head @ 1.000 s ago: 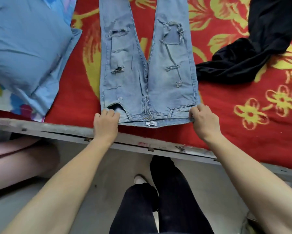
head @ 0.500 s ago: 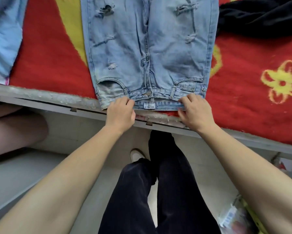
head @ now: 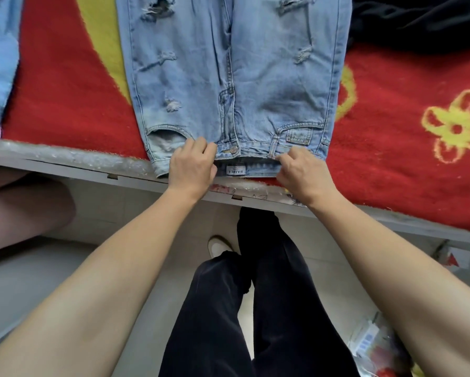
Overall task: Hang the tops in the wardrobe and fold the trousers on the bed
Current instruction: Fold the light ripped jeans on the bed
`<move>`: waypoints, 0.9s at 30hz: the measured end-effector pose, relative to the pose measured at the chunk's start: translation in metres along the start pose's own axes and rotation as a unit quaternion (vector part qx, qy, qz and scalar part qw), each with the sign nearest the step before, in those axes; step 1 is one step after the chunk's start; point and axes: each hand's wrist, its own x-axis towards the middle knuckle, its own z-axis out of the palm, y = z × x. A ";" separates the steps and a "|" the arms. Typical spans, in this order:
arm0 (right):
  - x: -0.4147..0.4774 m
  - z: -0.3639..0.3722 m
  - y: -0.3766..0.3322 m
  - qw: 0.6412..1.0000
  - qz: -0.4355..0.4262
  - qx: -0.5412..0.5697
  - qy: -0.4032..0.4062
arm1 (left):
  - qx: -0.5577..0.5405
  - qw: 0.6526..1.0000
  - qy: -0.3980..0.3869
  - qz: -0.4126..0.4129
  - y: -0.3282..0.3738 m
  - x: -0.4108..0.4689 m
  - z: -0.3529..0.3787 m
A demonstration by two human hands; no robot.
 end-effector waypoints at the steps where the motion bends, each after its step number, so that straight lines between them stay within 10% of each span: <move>1: -0.005 0.000 0.001 1.000 -0.003 0.009 0.017 | -0.004 1.000 0.012 -0.007 0.002 -0.002 -0.002; 14: 0.010 0.005 0.003 0.981 -0.109 -0.002 0.163 | -0.007 0.999 0.042 -0.022 0.007 -0.013 0.004; 20: 0.004 0.023 0.004 0.993 -0.106 0.020 -0.050 | 0.028 0.982 -0.178 -0.056 0.016 -0.016 0.024; 27: 0.025 -0.021 0.028 0.985 -0.026 0.151 -0.086 | -0.001 0.978 -0.193 -0.079 0.016 0.019 0.007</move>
